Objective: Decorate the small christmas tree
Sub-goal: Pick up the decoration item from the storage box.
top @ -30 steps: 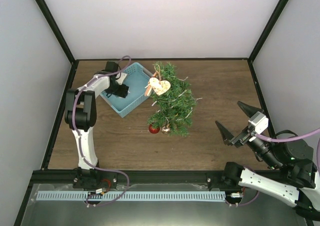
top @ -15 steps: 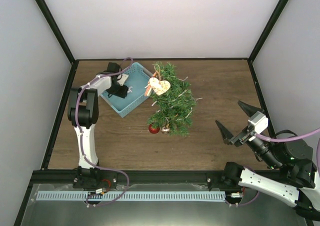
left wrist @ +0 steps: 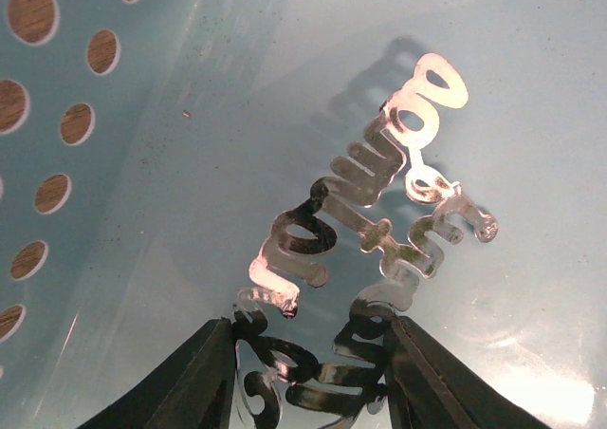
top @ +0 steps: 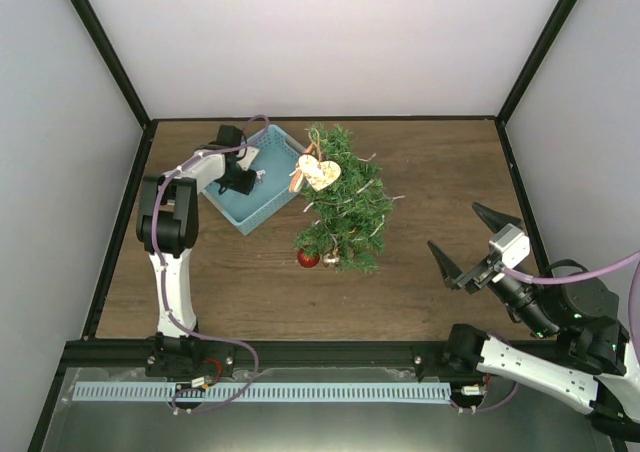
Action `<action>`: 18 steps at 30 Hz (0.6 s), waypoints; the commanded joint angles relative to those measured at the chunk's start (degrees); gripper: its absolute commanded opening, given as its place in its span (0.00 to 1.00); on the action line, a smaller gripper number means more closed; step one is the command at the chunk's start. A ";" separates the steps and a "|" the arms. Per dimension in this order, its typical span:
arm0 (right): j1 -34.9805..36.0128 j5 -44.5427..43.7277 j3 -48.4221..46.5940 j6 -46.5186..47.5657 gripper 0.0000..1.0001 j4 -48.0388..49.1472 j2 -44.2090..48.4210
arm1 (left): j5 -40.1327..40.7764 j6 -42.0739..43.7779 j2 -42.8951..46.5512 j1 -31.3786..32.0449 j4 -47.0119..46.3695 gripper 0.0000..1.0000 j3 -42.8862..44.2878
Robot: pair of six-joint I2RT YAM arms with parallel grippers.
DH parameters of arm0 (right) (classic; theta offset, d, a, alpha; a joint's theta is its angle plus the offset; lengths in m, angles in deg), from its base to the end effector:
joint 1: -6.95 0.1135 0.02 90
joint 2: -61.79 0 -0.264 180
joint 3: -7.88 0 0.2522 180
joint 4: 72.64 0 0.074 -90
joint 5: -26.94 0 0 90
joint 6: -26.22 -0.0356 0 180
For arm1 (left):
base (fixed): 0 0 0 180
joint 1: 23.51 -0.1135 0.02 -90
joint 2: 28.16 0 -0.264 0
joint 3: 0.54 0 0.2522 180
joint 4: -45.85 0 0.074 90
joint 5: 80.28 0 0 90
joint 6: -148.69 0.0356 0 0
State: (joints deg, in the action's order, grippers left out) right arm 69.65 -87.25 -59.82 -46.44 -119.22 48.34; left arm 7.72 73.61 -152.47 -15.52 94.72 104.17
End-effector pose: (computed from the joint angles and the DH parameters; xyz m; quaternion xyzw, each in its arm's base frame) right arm 0.0204 0.0076 0.3938 -0.2931 0.5943 0.1566 0.7324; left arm 0.4421 -0.0633 0.1450 0.1983 0.9620 -0.0058 0.1874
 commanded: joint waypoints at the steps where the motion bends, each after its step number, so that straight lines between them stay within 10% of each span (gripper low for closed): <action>1: -0.30 -1.03 -0.18 0.41 1.00 0.75 1.14 | 1.74 -0.15 -1.70 0.27 4.62 0.44 -2.04; 18: -0.29 -0.69 0.06 0.49 1.00 0.98 1.47 | 2.10 -1.08 1.01 0.56 4.53 0.40 -3.15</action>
State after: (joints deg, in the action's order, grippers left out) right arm 69.65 -87.36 -59.40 -46.46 -119.11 48.62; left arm 8.86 72.69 -151.40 -15.22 94.94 103.06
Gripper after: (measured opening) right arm 0.999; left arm 0.405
